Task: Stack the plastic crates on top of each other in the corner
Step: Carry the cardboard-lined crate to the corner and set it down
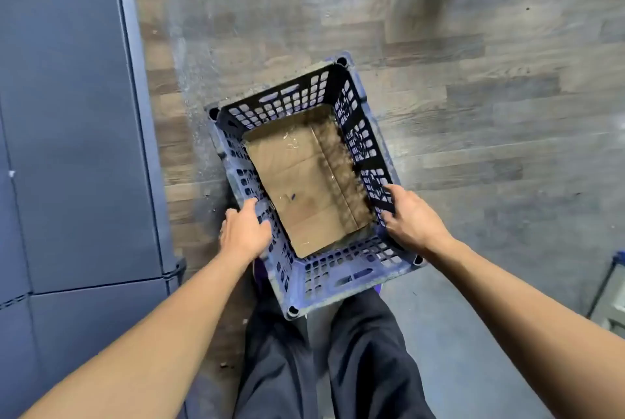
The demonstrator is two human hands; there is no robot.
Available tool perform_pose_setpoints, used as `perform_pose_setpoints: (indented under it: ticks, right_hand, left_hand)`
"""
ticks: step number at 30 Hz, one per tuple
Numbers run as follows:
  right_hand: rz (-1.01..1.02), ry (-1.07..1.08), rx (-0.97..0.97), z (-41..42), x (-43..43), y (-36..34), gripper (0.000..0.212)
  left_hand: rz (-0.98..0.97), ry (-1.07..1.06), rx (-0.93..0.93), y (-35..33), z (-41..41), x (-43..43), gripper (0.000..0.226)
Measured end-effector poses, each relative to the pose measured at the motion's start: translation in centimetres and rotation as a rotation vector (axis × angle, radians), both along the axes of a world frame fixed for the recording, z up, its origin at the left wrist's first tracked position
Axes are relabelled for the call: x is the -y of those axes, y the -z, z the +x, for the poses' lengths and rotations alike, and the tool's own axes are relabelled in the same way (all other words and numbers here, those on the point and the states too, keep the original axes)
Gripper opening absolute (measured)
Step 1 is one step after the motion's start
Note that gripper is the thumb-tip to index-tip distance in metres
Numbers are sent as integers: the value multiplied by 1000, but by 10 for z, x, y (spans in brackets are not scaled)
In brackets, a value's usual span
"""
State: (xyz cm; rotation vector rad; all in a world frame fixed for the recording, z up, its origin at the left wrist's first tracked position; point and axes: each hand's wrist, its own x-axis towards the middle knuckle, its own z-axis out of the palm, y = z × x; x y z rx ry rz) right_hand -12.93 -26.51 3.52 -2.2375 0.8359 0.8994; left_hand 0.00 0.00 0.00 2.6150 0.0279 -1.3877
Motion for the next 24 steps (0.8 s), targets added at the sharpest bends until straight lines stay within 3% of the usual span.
perform_pose_setpoints:
  ticks: [8,12,16,20,24]
  right_hand:
    - [-220,25,32,14,6,52,61]
    - [-80,185,-8,27,15,75,69]
    - [55,378,-29,43,36,75,40]
    - [84,386,3,47,51,49,20]
    - [11,360,74,53,66,-5,27]
  left_hand:
    - [33,-309,54,60,17,15,56]
    - [43,-322,97,61,20,14,49]
    - [20,-351,105,46,24,16,49]
    - [-8,-356,185,16,29,26,35]
    - [-30,-353,251,-39,50,43,20]
